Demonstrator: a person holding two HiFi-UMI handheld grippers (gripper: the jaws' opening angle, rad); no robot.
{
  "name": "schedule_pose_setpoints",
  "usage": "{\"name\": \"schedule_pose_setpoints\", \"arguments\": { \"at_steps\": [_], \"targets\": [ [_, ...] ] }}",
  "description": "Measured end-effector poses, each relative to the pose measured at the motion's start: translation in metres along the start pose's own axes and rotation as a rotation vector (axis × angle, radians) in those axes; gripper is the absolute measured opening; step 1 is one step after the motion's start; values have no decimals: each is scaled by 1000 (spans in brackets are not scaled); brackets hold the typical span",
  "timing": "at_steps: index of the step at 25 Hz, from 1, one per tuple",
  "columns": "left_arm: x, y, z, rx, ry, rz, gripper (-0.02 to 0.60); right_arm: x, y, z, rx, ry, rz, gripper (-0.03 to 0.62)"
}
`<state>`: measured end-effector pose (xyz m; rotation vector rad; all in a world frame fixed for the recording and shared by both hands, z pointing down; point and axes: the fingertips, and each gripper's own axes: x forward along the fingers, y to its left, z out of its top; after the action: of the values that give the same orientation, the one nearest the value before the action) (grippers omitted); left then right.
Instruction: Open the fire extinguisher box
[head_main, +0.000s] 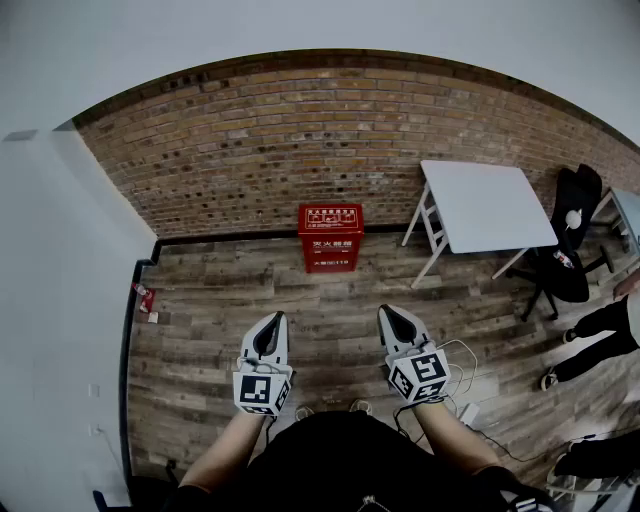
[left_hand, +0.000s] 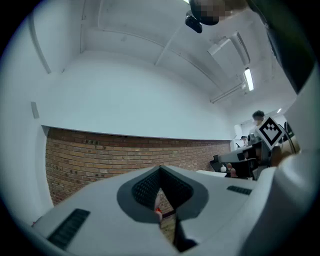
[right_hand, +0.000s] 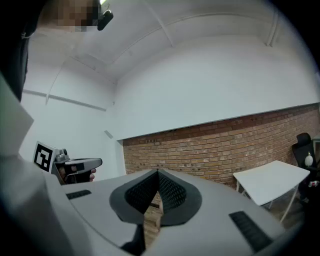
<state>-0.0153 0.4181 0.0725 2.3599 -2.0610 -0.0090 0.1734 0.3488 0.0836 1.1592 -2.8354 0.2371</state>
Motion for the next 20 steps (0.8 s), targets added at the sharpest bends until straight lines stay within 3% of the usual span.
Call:
{"name": "schedule_pose_setpoints", "arguments": {
  "at_steps": [13,20],
  "targets": [
    [-17,18,-4,-7,-1,-16,43,4,28,-7,0,3,3,18],
    [-31,39,-6,-9,-6,-23,43,9,42,-14,17,23,-49,18]
  ]
}}
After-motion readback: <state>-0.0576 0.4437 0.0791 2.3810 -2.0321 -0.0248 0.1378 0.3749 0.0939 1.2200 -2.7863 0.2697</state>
